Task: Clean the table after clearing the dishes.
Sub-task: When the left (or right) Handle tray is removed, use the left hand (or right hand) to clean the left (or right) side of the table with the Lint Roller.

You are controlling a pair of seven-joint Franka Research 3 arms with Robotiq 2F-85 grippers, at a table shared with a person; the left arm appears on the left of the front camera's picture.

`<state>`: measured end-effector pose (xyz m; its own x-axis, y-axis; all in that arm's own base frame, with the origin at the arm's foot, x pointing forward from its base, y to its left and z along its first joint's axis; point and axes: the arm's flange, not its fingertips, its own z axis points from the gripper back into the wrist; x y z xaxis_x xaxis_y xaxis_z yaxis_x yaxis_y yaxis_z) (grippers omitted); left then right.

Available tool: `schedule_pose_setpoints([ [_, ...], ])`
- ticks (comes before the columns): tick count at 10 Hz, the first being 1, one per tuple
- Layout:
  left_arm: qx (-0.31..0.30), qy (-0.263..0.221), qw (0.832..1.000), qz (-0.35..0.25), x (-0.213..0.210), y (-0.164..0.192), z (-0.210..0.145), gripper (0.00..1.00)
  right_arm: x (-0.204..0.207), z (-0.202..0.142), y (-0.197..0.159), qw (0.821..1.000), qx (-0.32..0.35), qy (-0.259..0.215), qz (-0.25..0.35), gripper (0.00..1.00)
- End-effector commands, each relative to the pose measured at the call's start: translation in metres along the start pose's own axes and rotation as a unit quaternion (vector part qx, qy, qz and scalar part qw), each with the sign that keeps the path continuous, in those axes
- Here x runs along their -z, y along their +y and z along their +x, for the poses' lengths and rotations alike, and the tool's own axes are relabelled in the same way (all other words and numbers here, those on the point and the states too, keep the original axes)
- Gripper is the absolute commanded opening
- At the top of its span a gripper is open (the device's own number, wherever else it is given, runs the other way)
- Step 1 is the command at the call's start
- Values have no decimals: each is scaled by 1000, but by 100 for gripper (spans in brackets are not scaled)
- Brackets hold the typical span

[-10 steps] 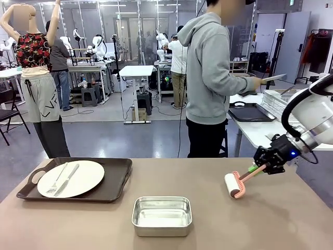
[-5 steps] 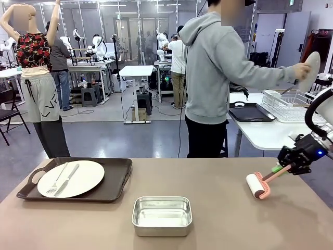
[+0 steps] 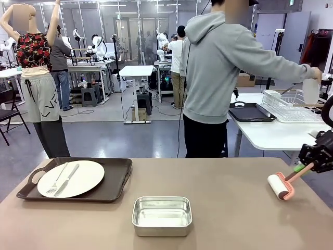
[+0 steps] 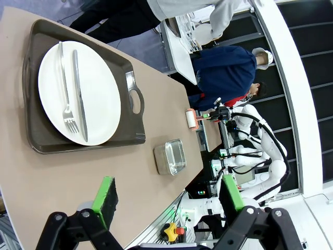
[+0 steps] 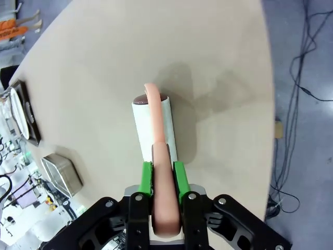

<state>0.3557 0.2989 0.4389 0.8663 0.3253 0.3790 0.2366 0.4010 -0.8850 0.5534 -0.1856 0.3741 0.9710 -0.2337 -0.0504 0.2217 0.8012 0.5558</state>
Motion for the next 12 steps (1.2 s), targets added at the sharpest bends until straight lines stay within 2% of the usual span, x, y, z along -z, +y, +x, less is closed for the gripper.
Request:
schedule_pose_setpoints([
  [1,4,-2,1000,0,-2,-2,0,100,-7,-5,-14,995,41,-15,-85,21],
  [4,4,-2,1000,0,-2,-2,0,100,-26,-18,5,995,27,-26,-95,21],
  [7,4,-2,1000,0,-2,-2,0,100,-51,-43,38,991,5,-38,-131,21],
  [11,4,-2,1000,0,-2,-2,0,100,-59,-60,69,987,-10,-50,-154,21],
  [12,4,-2,1000,0,-2,-2,0,100,-68,-51,53,990,-19,-36,-134,21],
])
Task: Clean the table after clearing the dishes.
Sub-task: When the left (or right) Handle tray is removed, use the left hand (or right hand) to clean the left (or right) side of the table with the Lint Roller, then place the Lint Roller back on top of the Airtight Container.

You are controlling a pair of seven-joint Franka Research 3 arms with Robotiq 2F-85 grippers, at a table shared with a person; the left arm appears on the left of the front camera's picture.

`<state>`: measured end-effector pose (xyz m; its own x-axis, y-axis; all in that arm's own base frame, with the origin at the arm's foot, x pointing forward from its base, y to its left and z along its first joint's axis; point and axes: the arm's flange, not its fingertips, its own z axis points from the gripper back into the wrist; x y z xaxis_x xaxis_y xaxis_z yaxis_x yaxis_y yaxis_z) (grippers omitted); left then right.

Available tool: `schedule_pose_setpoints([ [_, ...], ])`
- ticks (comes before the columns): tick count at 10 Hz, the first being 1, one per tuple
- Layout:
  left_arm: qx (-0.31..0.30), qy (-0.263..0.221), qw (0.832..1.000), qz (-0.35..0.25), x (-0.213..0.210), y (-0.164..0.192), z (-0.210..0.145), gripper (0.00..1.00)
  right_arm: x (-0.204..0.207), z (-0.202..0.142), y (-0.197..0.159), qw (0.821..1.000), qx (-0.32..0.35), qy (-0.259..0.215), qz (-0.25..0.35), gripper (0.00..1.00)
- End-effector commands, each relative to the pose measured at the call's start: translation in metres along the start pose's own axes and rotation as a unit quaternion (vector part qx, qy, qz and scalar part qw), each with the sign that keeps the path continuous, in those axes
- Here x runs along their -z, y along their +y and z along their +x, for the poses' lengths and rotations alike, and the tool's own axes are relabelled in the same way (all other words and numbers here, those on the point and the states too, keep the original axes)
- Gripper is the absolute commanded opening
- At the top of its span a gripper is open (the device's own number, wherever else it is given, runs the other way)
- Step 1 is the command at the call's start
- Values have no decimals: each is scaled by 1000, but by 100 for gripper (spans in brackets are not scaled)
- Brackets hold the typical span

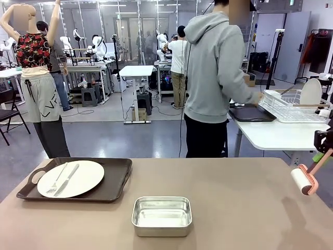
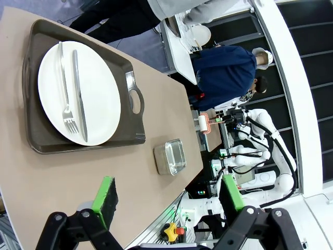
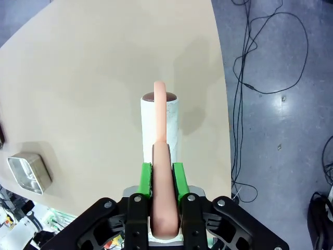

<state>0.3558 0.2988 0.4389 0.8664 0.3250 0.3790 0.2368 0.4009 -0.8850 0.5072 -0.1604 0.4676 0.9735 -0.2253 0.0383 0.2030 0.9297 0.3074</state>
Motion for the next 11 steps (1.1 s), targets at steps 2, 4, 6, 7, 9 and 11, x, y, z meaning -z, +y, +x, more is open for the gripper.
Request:
schedule_pose_setpoints([
  [2,4,-2,1000,0,-2,-2,0,100,2,4,-8,1000,4,3,4,21],
  [4,4,-2,1000,0,-2,-2,0,100,2,4,-8,1000,4,3,4,21],
  [6,4,-2,1000,0,-2,-2,0,100,2,4,-8,1000,4,3,4,21],
  [7,4,-2,1000,0,-2,-2,0,100,2,4,-8,1000,4,3,4,21],
  [9,4,-2,1000,0,-2,-2,0,100,2,4,-8,1000,4,3,4,21],
  [11,4,-2,1000,0,-2,-2,0,100,2,4,-8,1000,4,3,4,21],
])
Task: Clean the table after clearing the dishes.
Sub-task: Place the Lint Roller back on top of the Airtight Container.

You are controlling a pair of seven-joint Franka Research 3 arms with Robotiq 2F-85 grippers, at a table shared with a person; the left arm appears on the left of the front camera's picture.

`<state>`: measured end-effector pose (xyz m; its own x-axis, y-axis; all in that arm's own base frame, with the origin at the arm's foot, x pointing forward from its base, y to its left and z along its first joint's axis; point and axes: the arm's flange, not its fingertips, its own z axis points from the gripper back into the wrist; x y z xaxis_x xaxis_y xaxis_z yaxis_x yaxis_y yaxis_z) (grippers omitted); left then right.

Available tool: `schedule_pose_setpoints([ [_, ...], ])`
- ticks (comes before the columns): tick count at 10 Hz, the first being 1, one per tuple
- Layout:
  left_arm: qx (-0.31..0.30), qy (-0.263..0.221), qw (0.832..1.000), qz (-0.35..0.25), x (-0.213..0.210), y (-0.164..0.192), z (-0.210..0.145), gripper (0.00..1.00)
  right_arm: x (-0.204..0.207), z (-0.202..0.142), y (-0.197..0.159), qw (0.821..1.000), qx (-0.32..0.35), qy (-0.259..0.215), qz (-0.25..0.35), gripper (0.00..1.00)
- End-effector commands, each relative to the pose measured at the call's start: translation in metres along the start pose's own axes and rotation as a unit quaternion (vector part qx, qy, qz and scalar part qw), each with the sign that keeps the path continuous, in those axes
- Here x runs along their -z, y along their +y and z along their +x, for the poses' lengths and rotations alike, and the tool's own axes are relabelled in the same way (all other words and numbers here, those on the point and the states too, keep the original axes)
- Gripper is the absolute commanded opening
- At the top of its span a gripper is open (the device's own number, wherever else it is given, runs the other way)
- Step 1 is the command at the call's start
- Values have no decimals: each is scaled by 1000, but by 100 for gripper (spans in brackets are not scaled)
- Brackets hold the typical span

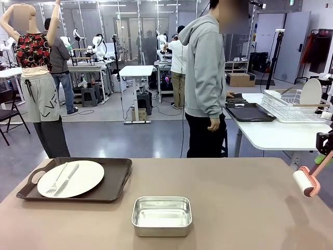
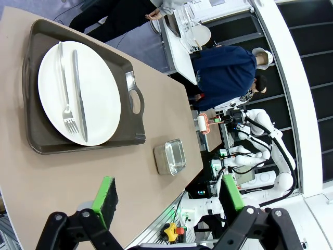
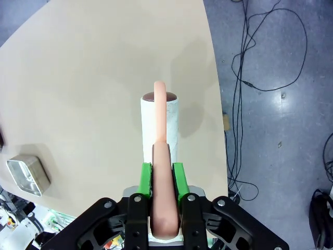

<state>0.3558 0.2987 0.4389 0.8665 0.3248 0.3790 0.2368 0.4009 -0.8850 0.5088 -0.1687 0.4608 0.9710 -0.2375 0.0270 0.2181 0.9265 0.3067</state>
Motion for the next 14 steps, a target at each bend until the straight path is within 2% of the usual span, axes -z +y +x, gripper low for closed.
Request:
schedule_pose_setpoints([
  [1,4,-2,1000,0,-2,-2,0,100,-2,1,1,1000,-4,-1,5,21],
  [6,4,-2,1000,0,-2,-2,0,100,0,0,0,1000,0,0,0,21],
  [7,4,-2,1000,0,-2,-2,0,100,-14,-6,19,997,-58,-51,1,21],
  [8,4,-2,1000,0,-2,-2,0,100,-30,-17,44,987,-150,-63,3,21],
  [11,4,-2,1000,0,-2,-2,0,100,-52,-40,134,947,-318,-43,-26,21],
  [14,4,-2,1000,0,-2,-2,0,100,-42,-63,256,871,-489,-8,-40,21],
])
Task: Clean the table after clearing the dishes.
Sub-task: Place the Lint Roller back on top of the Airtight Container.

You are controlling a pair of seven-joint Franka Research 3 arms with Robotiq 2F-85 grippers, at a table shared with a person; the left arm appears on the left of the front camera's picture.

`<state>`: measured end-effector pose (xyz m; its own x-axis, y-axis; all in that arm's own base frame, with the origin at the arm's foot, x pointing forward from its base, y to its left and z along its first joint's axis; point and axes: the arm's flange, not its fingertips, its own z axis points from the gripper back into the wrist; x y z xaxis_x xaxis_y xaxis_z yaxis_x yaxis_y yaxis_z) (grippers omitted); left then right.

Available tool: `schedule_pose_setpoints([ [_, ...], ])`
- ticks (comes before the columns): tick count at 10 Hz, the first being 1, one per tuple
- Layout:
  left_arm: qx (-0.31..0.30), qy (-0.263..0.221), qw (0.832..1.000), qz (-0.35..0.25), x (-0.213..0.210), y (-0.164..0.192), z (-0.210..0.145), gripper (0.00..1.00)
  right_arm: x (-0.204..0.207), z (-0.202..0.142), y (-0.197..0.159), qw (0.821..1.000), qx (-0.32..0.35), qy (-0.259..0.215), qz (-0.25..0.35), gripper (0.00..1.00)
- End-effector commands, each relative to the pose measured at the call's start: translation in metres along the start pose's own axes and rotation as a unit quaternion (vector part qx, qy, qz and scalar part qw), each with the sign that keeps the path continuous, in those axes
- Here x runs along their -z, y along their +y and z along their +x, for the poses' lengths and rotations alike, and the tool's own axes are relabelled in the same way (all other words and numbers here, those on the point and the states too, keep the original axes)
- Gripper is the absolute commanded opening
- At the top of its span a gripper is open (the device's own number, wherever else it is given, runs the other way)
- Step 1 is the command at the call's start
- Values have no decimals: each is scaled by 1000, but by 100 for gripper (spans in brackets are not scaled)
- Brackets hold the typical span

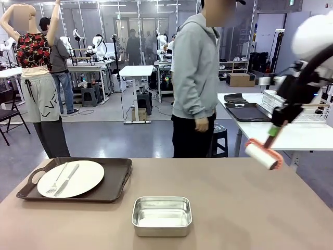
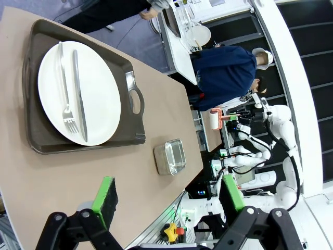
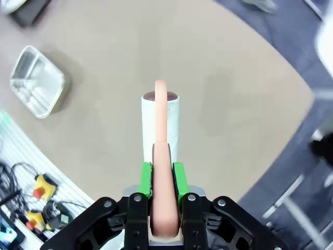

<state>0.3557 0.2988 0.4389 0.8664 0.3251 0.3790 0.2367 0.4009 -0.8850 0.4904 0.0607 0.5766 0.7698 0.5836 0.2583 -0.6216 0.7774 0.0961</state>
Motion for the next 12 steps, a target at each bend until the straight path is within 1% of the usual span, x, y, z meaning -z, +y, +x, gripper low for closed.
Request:
schedule_pose_setpoints([
  [1,4,-2,1000,0,-2,-2,0,100,10,33,34,994,-111,10,6,21],
  [2,4,-2,1000,0,-2,-2,0,100,23,49,66,987,-155,30,7,21],
  [4,4,-2,1000,0,-2,-2,0,100,41,67,112,974,-220,53,5,21],
  [6,4,-2,1000,0,-2,-2,0,100,60,81,150,963,-258,71,14,21],
  [7,4,-2,1000,0,-2,-2,0,100,67,85,163,964,-255,74,6,21],
  [8,4,-2,1000,0,-2,-2,0,100,71,84,173,966,-248,68,-27,21],
  [9,4,-2,1000,0,-2,-2,0,100,69,80,163,966,-248,67,19,21],
  [12,4,-2,1000,0,-2,-2,0,100,69,80,163,966,-248,67,19,21],
])
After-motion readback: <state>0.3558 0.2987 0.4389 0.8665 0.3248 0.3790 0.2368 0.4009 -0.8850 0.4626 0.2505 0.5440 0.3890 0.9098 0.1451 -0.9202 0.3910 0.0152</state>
